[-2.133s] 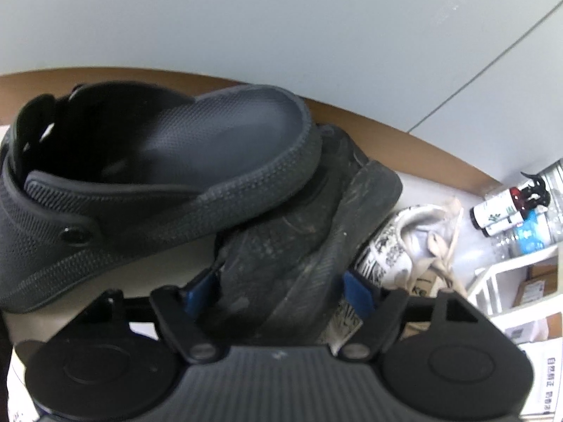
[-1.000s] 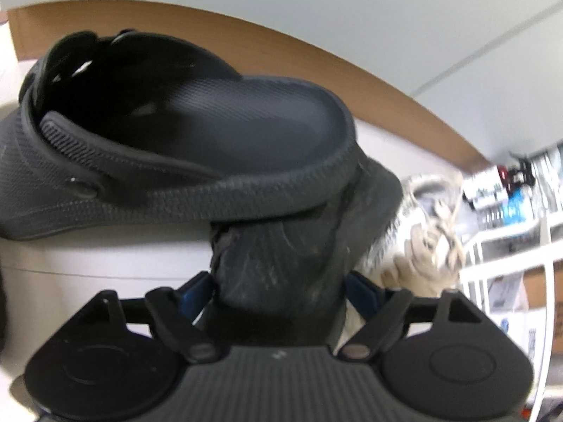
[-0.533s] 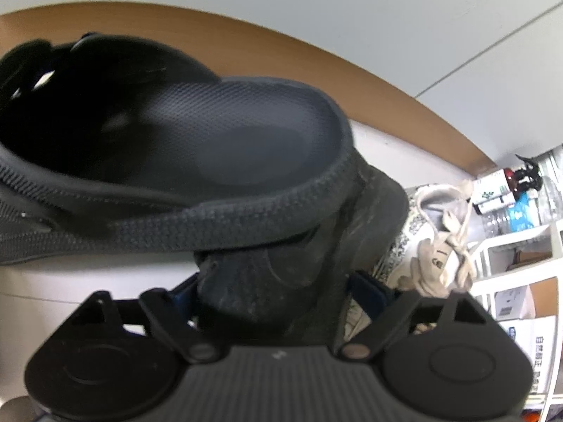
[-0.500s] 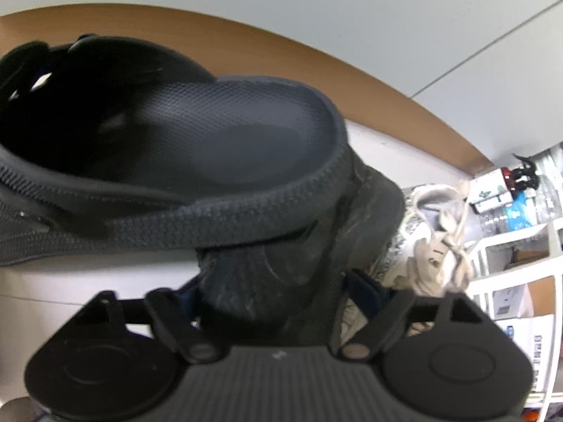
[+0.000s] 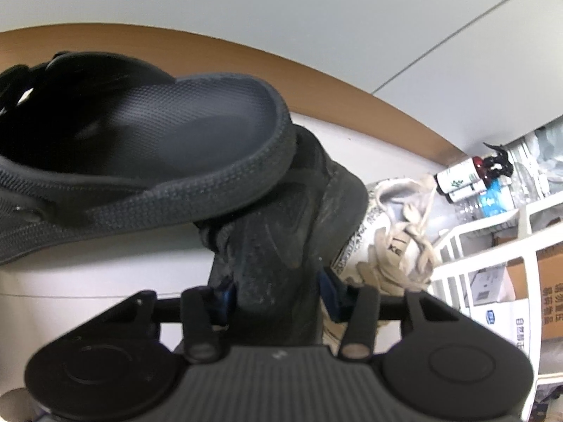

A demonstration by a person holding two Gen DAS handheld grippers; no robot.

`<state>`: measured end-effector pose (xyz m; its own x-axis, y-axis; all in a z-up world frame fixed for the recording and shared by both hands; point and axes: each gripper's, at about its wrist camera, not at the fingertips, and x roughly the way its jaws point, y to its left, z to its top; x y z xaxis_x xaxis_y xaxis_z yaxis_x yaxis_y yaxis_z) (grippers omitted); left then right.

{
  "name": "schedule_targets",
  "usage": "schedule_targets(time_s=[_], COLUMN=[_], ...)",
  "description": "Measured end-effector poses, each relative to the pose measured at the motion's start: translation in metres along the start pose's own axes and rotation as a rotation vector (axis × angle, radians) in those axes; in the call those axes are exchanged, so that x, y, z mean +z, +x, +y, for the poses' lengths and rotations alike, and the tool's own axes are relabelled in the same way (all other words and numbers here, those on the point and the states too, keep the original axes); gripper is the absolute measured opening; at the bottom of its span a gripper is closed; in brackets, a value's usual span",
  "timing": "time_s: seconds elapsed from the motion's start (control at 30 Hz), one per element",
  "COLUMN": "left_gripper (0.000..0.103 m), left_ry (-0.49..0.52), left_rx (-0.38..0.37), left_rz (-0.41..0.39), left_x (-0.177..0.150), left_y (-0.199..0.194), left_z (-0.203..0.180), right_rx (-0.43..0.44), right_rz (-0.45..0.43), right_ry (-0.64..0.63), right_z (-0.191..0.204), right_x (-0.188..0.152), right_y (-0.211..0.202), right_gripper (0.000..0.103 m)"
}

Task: Organize scattered shoes
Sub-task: 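Lift and carry the black sneaker in the left tool toward the rack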

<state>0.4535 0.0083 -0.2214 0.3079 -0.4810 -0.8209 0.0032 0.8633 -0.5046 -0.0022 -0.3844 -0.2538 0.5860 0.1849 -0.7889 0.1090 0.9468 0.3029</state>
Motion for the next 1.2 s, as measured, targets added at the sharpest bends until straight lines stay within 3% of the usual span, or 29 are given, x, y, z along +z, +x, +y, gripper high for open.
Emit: schedule_targets(time_s=[0.53, 0.63, 0.8, 0.83, 0.87, 0.97, 1.07, 1.2], left_gripper=[0.044, 0.044, 0.041, 0.029, 0.027, 0.026, 0.026, 0.026], left_ry=[0.051, 0.053, 0.056, 0.055, 0.052, 0.068, 0.077, 0.071], left_rx=[0.016, 0.014, 0.013, 0.007, -0.003, 0.001, 0.013, 0.011], left_rz=[0.035, 0.047, 0.062, 0.064, 0.065, 0.077, 0.092, 0.091], left_x=[0.012, -0.008, -0.013, -0.013, -0.013, -0.025, -0.03, -0.035], left_y=[-0.049, -0.016, -0.025, -0.028, -0.033, -0.031, -0.075, -0.066], left_z=[-0.003, -0.039, -0.047, -0.049, -0.05, -0.068, -0.056, -0.062], right_rx=[0.034, 0.047, 0.069, 0.074, 0.078, 0.087, 0.095, 0.102], right_rz=[-0.028, -0.04, -0.056, -0.059, -0.062, -0.07, -0.076, -0.085], right_ry=[0.028, 0.033, 0.049, 0.051, 0.054, 0.059, 0.068, 0.079], right_z=[0.005, 0.007, 0.011, 0.012, 0.013, 0.014, 0.015, 0.014], right_x=[0.003, 0.006, 0.01, 0.011, 0.011, 0.012, 0.012, 0.013], right_y=[-0.001, -0.001, 0.0, 0.0, 0.0, 0.0, 0.002, 0.003], right_gripper=[0.08, 0.08, 0.08, 0.08, 0.08, 0.08, 0.08, 0.08])
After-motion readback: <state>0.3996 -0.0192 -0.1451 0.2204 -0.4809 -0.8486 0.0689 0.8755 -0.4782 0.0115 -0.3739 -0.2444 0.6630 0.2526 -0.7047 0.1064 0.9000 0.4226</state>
